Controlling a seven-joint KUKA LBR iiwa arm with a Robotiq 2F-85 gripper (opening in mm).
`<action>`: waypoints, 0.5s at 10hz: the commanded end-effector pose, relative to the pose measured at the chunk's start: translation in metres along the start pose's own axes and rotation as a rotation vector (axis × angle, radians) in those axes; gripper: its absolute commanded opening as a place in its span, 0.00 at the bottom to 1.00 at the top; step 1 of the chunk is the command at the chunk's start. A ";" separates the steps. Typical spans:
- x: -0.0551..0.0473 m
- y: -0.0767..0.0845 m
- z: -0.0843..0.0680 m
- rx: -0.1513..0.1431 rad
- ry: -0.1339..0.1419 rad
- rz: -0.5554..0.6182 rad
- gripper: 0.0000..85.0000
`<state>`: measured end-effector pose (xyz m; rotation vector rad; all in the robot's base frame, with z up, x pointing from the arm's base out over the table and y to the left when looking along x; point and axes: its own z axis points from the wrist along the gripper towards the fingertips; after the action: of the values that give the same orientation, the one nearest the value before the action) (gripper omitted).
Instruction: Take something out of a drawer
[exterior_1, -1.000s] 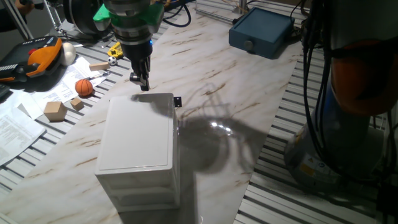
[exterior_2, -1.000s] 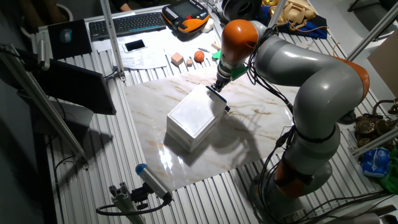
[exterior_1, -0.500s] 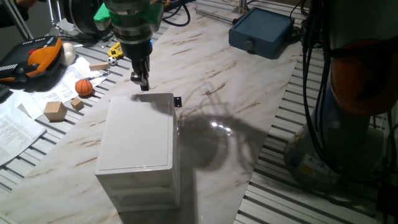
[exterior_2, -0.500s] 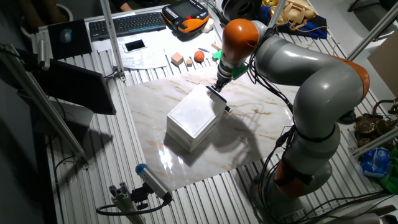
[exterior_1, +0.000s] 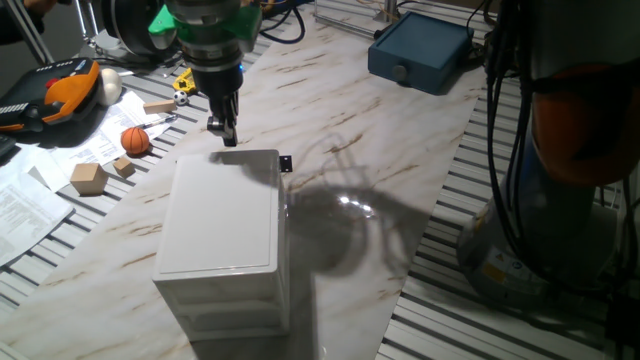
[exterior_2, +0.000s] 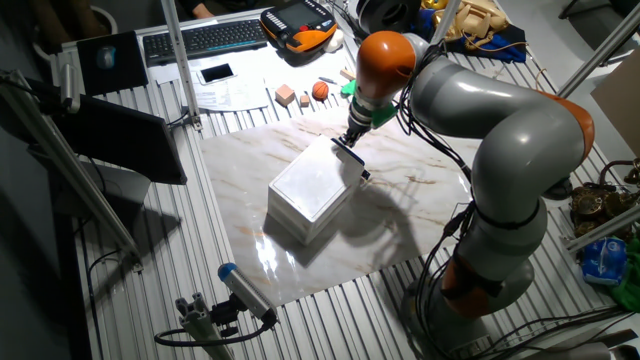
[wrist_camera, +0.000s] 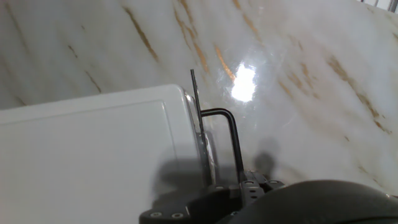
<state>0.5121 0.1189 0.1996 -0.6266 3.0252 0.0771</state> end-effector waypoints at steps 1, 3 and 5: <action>-0.002 -0.001 0.002 -0.019 -0.012 -0.024 0.00; -0.005 0.000 0.007 -0.008 -0.009 -0.038 0.00; -0.006 0.006 0.012 0.002 -0.009 -0.039 0.00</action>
<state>0.5161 0.1270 0.1879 -0.6829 3.0033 0.0764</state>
